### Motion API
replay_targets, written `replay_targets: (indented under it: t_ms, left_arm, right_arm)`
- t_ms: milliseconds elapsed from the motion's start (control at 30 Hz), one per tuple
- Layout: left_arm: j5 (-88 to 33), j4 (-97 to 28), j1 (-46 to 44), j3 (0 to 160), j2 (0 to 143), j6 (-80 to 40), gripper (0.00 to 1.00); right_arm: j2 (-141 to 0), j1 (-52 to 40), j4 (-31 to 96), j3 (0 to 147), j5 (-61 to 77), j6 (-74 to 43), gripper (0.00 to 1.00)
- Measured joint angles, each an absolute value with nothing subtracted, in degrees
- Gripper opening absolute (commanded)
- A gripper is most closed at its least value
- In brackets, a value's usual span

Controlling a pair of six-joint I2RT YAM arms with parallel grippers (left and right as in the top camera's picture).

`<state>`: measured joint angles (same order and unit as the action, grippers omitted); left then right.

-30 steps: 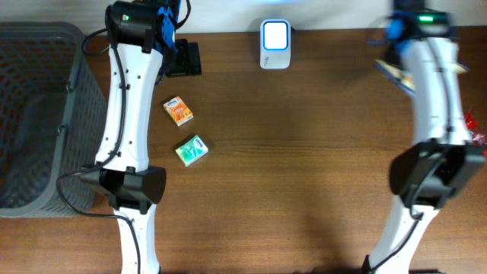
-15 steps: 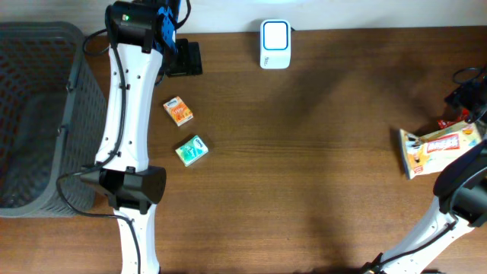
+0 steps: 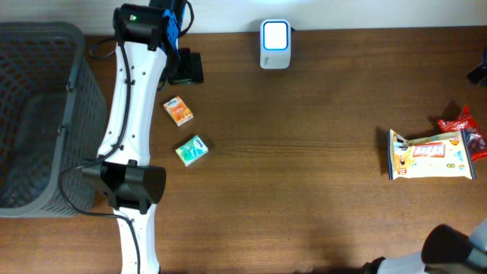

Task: Scan the item barcode
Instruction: 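Lower the left gripper onto the green tissue pack and grasp it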

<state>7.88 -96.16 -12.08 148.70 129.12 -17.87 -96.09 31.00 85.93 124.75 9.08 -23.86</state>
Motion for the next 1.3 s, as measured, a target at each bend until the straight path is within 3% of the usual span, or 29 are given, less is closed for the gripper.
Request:
replay_targets:
  t_ms: [233,567,733,833,967,1200,1300]
  left_arm:
    - [5.65,-95.66,-12.69,137.71,129.12,-17.58,0.99]
    - [3.6,-84.38,-17.8,112.9,129.21,-17.58,1.0]
    - [3.11,-80.18,-18.28,106.61,129.23,-17.45,0.76]
    - [2.96,-78.08,-18.26,103.77,129.23,-16.95,0.69]
    - [1.89,-73.73,-18.28,99.79,129.23,-17.02,0.46]
    - [-2.13,-66.41,-18.2,96.51,126.63,-17.23,0.46]
    - [-10.44,-59.31,-18.55,96.49,125.99,-17.39,0.52]
  right_arm:
    - [-97.86,27.59,89.19,123.81,11.99,-23.83,0.98]
    - [-98.41,26.09,89.36,123.59,12.38,-23.83,0.98]
    - [-98.41,26.09,89.38,123.59,12.38,-23.86,0.98]
    - [-98.41,26.09,89.36,123.59,12.38,-23.86,0.98]
    - [-98.41,26.09,89.36,123.59,12.38,-23.81,0.98]
    - [-98.41,26.09,89.36,123.59,12.38,-23.86,0.98]
    - [-98.41,26.09,89.34,123.59,12.38,-23.81,0.98]
